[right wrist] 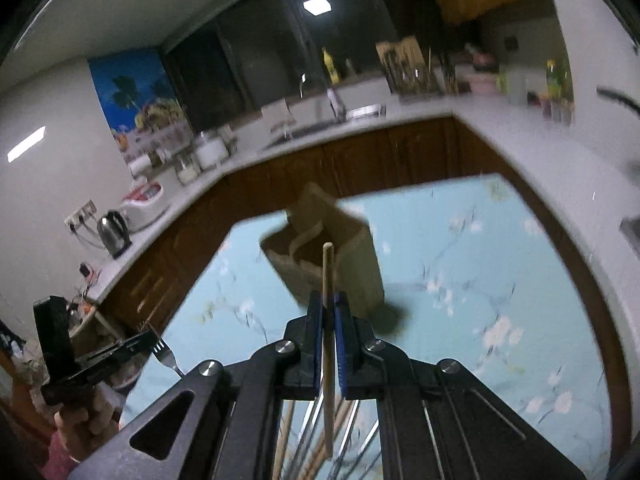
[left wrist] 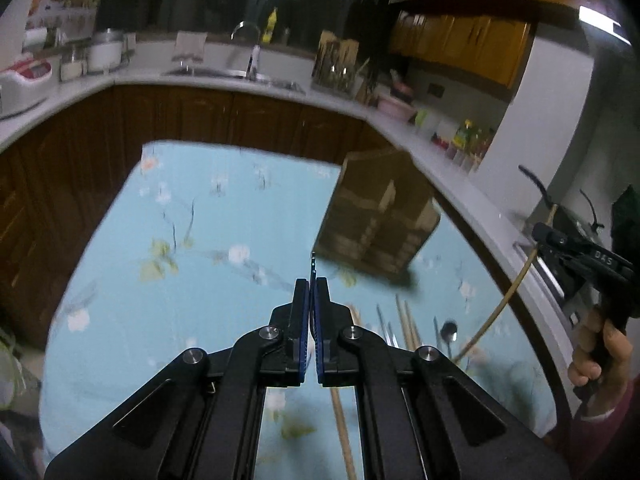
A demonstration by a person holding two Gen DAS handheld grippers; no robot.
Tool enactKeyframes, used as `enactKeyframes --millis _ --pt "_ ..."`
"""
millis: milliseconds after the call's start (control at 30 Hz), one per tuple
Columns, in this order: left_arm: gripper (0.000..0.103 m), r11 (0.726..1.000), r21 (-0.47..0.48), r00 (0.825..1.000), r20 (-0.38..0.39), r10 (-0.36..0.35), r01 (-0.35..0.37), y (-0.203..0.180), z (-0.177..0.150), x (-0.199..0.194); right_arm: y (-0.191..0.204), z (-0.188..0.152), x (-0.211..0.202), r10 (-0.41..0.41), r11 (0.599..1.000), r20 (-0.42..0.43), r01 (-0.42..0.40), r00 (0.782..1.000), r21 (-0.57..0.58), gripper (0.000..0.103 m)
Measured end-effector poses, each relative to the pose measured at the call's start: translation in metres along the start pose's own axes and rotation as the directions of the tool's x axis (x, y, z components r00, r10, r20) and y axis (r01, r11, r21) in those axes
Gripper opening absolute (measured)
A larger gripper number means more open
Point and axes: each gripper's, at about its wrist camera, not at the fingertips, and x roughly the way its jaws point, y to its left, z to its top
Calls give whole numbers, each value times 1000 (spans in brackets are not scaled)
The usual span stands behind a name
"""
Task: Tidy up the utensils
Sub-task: 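Lift the chopstick with the right gripper and lower it into the wooden holder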
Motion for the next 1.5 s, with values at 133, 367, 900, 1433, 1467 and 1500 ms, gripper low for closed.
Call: enactKeyframes --millis 133,367,900,1433,1467,1500 --pt "2 1000 17 998 60 14 -15 -7 33 -3 10 26 -8 -8 1000 89 9 996 -17 5" --pt "2 998 60 985 170 -5 -5 -21 103 8 16 76 -4 -17 1000 219 19 976 -6 5" --pt "2 976 149 967 222 123 -159 -45 161 137 3 102 81 -95 996 258 91 962 26 6" --pt "2 964 230 990 76 122 -136 -67 119 203 -30 60 132 -120 990 196 102 973 99 6" --pt "2 967 223 992 65 110 -122 -66 119 203 -31 61 133 -121 989 184 104 975 103 8" --pt "4 969 218 992 63 106 -118 -66 119 202 -32 61 134 -118 989 173 101 978 107 9"
